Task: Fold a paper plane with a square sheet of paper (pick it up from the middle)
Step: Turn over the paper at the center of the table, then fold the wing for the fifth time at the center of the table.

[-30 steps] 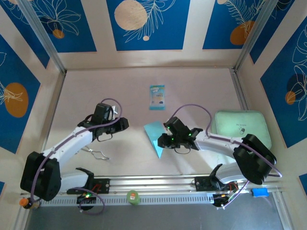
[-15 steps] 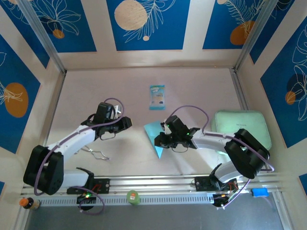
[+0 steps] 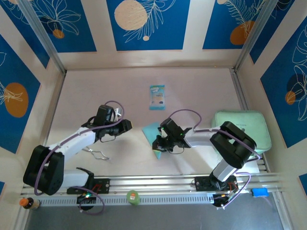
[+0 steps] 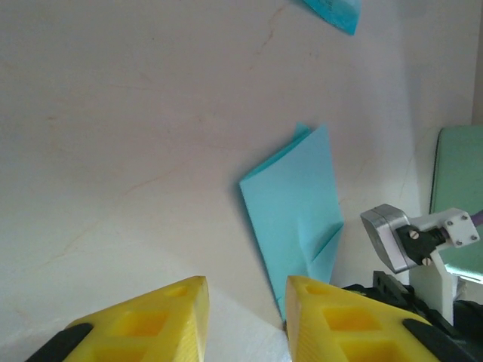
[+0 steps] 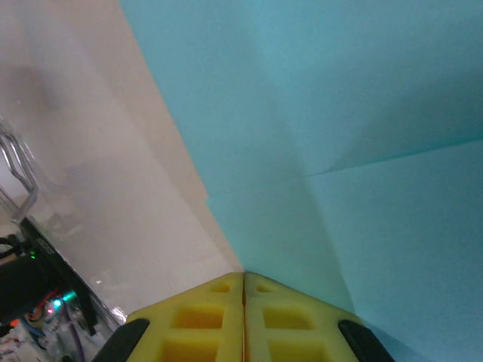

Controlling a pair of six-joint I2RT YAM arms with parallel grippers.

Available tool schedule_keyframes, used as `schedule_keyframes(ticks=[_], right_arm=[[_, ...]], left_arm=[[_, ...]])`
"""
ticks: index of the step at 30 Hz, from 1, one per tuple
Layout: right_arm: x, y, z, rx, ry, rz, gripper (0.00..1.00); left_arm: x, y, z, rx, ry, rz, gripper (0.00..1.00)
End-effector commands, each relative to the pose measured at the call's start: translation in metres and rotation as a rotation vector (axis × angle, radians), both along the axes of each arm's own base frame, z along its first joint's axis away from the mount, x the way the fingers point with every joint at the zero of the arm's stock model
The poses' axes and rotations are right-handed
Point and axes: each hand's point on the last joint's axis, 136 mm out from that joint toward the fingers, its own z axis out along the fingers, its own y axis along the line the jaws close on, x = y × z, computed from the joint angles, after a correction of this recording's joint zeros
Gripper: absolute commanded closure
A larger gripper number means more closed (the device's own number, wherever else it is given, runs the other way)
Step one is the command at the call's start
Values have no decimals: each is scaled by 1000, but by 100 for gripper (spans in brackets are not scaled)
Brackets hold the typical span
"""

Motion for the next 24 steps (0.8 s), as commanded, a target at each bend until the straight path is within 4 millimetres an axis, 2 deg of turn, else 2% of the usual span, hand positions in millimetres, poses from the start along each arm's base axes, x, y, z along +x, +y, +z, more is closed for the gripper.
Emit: schedule_keyframes(ticks=[1, 3, 9, 16, 20, 24], right_arm=[[1, 2, -5, -30, 63, -72, 92], [-1, 0, -13, -57, 109, -122, 95], [-6, 5, -13, -63, 113, -214, 95], [1, 3, 3, 31, 88, -331, 96], [5, 11, 27, 86, 17, -290, 95], [7, -2, 38, 46, -35, -287, 94]], left_arm=[[-2, -11, 9, -62, -20, -34, 69], [-5, -13, 9, -69, -18, -47, 70], [-11, -12, 2, -81, -13, -49, 74], [-4, -23, 7, -115, -13, -69, 78], [-8, -30, 10, -124, -13, -89, 78], [-12, -34, 8, -113, -3, -103, 79]])
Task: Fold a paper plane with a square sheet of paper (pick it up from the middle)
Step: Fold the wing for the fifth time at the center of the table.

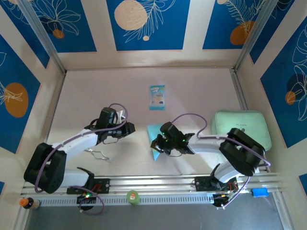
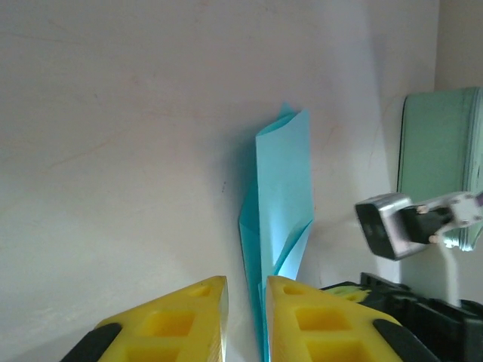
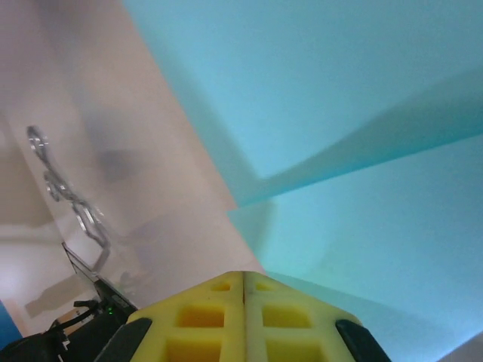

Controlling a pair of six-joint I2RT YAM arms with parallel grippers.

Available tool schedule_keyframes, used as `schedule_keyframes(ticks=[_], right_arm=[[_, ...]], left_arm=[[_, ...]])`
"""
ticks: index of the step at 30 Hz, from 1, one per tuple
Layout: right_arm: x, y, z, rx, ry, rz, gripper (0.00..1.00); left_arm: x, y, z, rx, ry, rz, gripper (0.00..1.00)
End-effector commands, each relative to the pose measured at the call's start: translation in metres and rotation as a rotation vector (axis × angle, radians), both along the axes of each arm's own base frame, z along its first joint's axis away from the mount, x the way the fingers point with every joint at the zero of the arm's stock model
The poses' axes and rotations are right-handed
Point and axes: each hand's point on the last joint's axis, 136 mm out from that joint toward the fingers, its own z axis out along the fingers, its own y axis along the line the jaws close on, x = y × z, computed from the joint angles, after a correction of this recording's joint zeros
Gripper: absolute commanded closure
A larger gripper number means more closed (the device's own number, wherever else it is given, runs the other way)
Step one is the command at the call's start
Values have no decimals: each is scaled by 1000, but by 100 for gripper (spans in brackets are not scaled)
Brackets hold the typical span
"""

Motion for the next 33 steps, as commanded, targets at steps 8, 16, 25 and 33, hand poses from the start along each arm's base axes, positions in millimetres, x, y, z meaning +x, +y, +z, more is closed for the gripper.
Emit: schedule_keyframes(ticks=[8, 16, 25, 33], right_arm=[[13, -30, 27, -125, -103, -29, 93], [6, -32, 11, -11, -59, 38, 98], [8, -11, 13, 53, -42, 185, 99], [10, -13, -19, -25, 77, 121, 100]], left_arm=[[3, -25, 13, -20, -16, -49, 78], [1, -39, 3, -8, 9, -77, 79], [2, -58, 4, -65, 32, -102, 81], [1, -69, 2, -113, 54, -121, 83]])
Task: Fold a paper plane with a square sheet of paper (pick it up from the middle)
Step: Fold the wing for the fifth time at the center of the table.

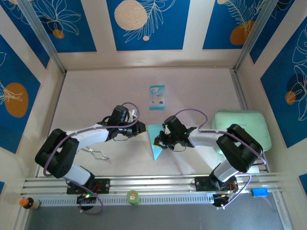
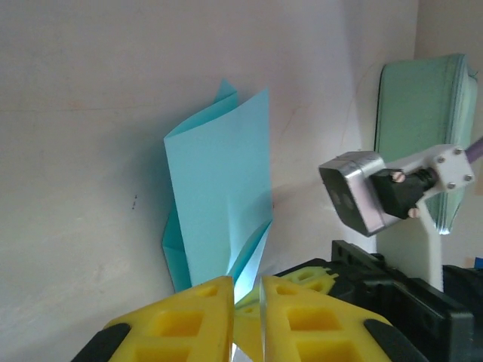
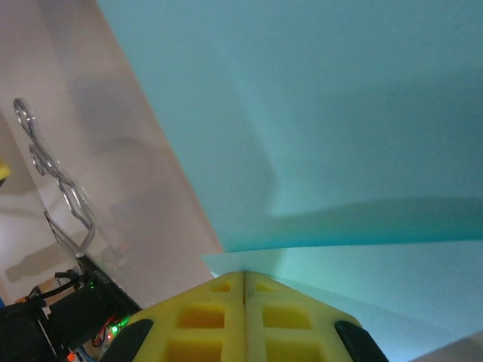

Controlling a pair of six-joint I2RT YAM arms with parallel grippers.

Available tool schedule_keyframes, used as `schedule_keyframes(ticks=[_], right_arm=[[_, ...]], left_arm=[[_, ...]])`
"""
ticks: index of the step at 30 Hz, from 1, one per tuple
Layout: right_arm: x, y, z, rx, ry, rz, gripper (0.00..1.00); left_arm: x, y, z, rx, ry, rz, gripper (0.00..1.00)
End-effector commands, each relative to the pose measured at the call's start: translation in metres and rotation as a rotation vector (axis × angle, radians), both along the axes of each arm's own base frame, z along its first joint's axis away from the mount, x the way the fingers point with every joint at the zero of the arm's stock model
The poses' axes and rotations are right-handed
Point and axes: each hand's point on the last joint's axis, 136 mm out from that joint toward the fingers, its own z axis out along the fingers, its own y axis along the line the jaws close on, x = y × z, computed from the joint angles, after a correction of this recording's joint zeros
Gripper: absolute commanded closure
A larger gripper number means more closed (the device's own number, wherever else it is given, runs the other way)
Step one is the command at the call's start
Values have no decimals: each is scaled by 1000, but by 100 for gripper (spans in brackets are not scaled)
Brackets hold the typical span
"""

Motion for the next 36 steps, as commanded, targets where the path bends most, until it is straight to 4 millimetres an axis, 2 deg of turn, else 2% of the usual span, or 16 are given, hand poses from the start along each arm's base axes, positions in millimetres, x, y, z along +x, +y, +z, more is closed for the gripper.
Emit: schedule_keyframes(ticks=[1, 10, 14, 20, 24, 30, 33, 36], right_arm=[[-5, 1, -12, -20, 66, -24, 100], [-9, 9, -32, -8, 136, -264, 100], [-9, 13, -30, -19, 136, -330, 100], [-13, 16, -29, -16, 133, -346, 100], [-12, 21, -22, 1, 109, -323, 100], [-2, 22, 13, -72, -43, -214, 96], [-2, 5, 20, -147, -68, -215, 97], [2, -11, 21, -124, -66, -226, 95]], left_arm=[[-3, -14, 7, -55, 8, -39, 83], [-10, -28, -5, -84, 42, -73, 85], [-9, -31, -14, -71, 64, -88, 87], [-10, -29, -38, -7, 105, -91, 89], [-14, -29, -55, 20, 143, -110, 90], [-22, -22, -77, 67, 191, -111, 92], [-26, -16, -84, 99, 202, -110, 92], [-31, -13, -89, 118, 213, -114, 92]])
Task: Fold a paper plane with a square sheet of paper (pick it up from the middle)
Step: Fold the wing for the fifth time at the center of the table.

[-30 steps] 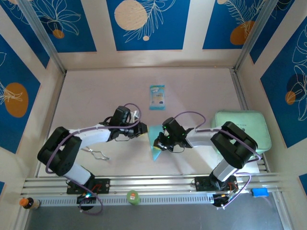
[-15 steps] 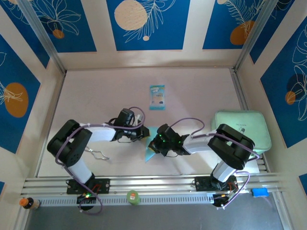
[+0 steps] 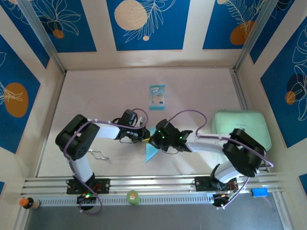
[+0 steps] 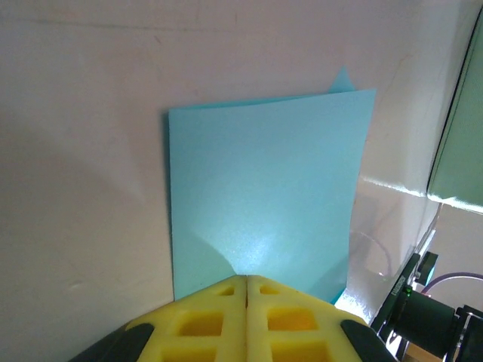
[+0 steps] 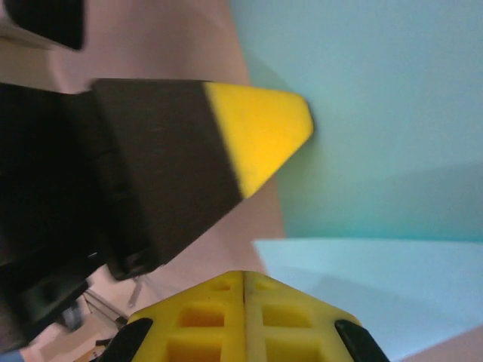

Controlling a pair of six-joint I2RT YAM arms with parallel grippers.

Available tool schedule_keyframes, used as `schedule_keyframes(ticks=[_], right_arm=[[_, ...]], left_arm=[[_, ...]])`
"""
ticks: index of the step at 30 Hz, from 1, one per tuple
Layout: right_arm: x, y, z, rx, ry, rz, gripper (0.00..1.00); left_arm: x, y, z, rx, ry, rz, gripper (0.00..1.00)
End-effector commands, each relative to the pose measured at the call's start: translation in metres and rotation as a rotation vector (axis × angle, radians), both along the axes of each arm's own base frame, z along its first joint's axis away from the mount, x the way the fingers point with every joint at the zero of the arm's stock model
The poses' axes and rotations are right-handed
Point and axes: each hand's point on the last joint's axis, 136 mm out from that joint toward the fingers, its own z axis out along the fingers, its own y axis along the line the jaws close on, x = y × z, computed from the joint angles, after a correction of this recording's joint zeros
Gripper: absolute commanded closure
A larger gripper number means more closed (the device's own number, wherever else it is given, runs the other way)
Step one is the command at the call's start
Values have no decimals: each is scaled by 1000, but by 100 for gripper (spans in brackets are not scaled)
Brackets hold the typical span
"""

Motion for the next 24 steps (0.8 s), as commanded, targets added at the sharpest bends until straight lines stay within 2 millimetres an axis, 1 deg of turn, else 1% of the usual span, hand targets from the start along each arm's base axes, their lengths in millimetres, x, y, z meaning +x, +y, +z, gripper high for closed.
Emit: schedule_keyframes(ticks=[1, 3, 5, 8, 10, 15, 19, 22, 24], right_arm=[[-2, -38, -16, -97, 26, -7, 95], [-1, -53, -20, -100, 41, -28, 91], [1, -65, -22, -77, 45, -29, 81], [5, -74, -22, -39, 46, -8, 72], [7, -76, -22, -17, 51, 10, 68], [11, -71, -24, 27, 75, 56, 66], [11, -67, -31, 29, 107, 74, 66], [9, -62, -34, 43, 119, 99, 67], [8, -60, -35, 53, 120, 106, 70]], left_arm=[[-19, 11, -22, 76, 58, -28, 92], [-18, 10, -21, 75, 57, -36, 93], [-16, 8, -18, 77, 53, -42, 92], [-13, 8, -14, 83, 43, -46, 93], [-13, 7, -13, 81, 40, -48, 93], [-13, 7, -14, 80, 46, -39, 93], [-11, 6, -12, 75, 42, -37, 93], [-11, 6, -11, 73, 42, -38, 93], [-12, 6, -12, 74, 45, -37, 93]])
